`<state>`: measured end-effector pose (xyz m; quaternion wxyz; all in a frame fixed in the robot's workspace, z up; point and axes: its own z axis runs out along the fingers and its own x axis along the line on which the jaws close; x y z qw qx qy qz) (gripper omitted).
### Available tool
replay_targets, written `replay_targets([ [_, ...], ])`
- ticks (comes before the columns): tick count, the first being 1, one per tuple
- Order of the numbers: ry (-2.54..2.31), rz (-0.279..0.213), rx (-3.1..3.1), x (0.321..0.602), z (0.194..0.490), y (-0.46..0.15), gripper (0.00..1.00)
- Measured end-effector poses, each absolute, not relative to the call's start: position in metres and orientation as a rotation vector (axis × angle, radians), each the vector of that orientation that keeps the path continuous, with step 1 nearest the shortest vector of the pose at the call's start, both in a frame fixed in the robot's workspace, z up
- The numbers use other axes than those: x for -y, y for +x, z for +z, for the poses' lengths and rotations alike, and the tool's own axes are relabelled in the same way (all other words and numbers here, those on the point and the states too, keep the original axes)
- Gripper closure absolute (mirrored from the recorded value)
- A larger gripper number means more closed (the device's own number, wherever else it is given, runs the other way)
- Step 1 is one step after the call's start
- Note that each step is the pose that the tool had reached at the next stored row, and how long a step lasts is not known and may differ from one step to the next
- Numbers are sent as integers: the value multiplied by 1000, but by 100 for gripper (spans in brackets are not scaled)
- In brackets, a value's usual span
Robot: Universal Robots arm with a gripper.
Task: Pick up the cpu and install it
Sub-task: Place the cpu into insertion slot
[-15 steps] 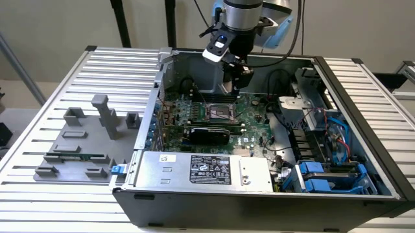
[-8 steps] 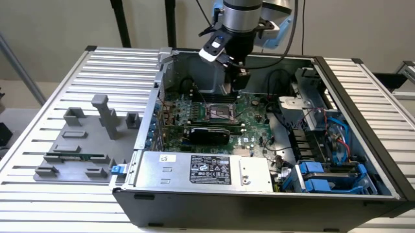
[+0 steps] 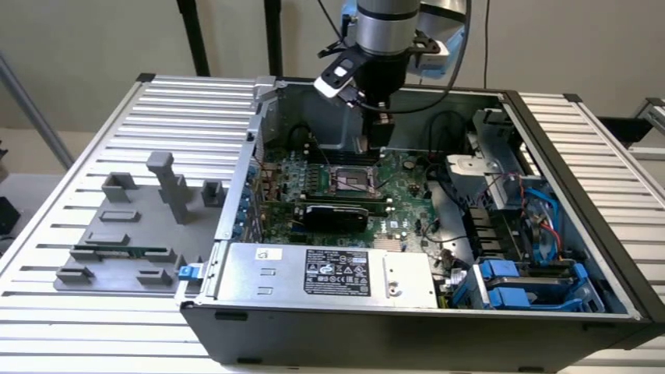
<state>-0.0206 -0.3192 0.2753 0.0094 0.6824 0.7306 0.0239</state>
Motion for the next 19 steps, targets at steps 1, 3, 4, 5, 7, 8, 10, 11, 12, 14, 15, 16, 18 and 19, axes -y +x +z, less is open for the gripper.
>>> replay_targets([
  [1, 2146, 74, -2267, 319, 275, -21, 45],
  [3, 2169, 74, -2244, 320, 274, -21, 45],
  [4, 2178, 74, -2235, 321, 273, -21, 45],
  [5, 2185, 74, -2228, 323, 273, -21, 45],
  [7, 2193, 73, -2220, 326, 272, -21, 45],
  [8, 2196, 73, -2217, 329, 272, -21, 45],
  [10, 2200, 73, -2213, 333, 270, -21, 45],
  [11, 2201, 73, -2213, 335, 269, -22, 45],
  [12, 2201, 73, -2213, 336, 268, -23, 45],
  [14, 2202, 72, -2212, 336, 264, -27, 45],
  [15, 2202, 72, -2212, 336, 262, -29, 45],
  [16, 2202, 72, -2212, 336, 261, -32, 45],
  [18, 2202, 72, -2212, 336, 257, -34, 45],
  [19, 2201, 72, -2212, 336, 255, -34, 45],
])
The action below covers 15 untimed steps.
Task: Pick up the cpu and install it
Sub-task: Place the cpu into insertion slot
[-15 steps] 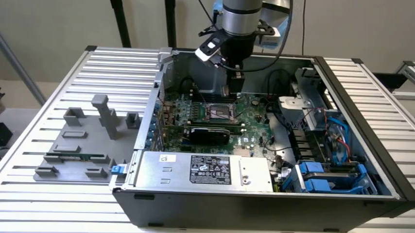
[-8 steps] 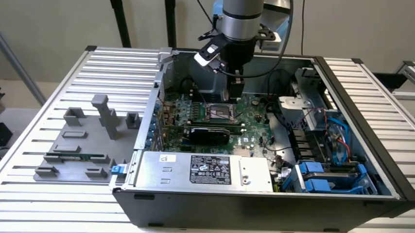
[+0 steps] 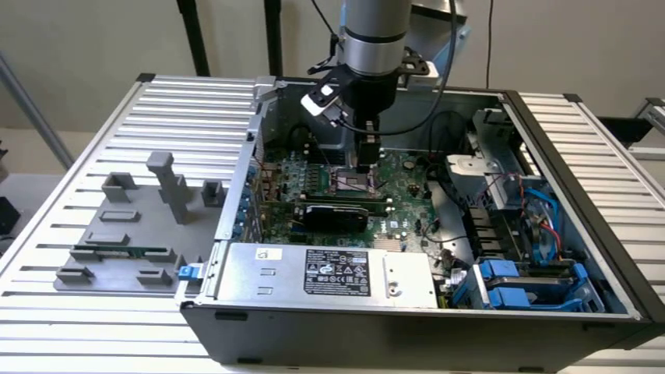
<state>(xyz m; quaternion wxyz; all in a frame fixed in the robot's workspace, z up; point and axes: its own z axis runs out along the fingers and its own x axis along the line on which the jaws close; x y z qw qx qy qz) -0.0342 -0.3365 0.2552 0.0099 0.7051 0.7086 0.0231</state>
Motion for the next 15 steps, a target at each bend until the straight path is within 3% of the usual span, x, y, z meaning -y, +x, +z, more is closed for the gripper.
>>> replay_targets([
  [15, 2224, 72, -2189, 331, 228, -38, 45],
])
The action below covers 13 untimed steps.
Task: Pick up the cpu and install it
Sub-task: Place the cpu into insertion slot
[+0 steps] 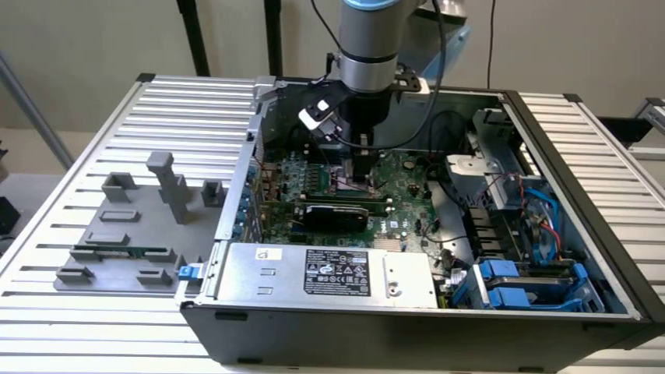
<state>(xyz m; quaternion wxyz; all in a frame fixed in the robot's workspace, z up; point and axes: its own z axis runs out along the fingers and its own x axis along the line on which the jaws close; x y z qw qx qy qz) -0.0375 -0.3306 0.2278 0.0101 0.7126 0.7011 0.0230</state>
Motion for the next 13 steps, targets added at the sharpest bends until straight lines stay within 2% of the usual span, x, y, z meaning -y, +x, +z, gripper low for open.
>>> replay_targets([
  [13, 2231, 70, -2180, 328, 210, -41, 45],
])
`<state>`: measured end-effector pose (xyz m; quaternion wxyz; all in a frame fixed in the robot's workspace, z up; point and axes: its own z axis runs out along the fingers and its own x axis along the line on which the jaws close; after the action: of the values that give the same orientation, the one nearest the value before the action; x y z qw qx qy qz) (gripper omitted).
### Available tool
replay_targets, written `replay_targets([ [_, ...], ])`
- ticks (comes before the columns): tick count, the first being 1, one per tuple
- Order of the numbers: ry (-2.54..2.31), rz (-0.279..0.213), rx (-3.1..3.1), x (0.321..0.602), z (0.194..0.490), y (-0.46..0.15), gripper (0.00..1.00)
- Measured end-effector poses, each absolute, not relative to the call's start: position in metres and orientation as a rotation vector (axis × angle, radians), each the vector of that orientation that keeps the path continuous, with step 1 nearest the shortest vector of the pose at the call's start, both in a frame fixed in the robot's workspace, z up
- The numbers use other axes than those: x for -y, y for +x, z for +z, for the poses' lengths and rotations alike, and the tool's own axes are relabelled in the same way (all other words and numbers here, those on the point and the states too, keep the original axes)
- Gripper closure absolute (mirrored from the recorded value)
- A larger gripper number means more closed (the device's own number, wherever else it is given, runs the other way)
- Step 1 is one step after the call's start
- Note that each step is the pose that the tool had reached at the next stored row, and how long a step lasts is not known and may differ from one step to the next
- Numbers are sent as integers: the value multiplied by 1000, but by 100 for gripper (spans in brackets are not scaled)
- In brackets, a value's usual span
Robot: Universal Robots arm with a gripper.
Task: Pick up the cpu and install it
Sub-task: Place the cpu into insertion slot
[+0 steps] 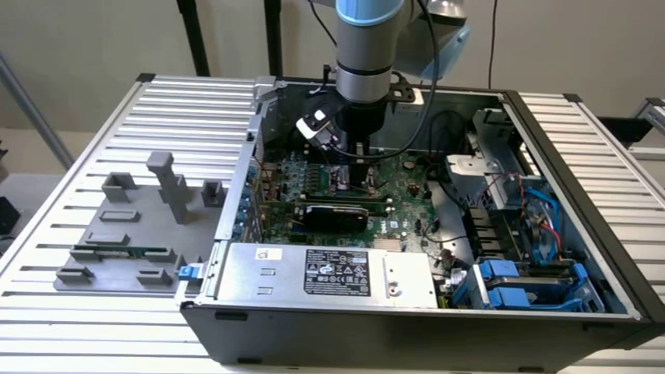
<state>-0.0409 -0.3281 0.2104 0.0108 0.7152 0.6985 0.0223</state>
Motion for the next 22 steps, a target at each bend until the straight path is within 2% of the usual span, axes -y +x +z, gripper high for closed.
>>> replay_targets([
  [16, 2236, 69, -2174, 325, 205, -41, 45],
  [22, 2234, 52, -2161, 323, 202, -42, 45],
])
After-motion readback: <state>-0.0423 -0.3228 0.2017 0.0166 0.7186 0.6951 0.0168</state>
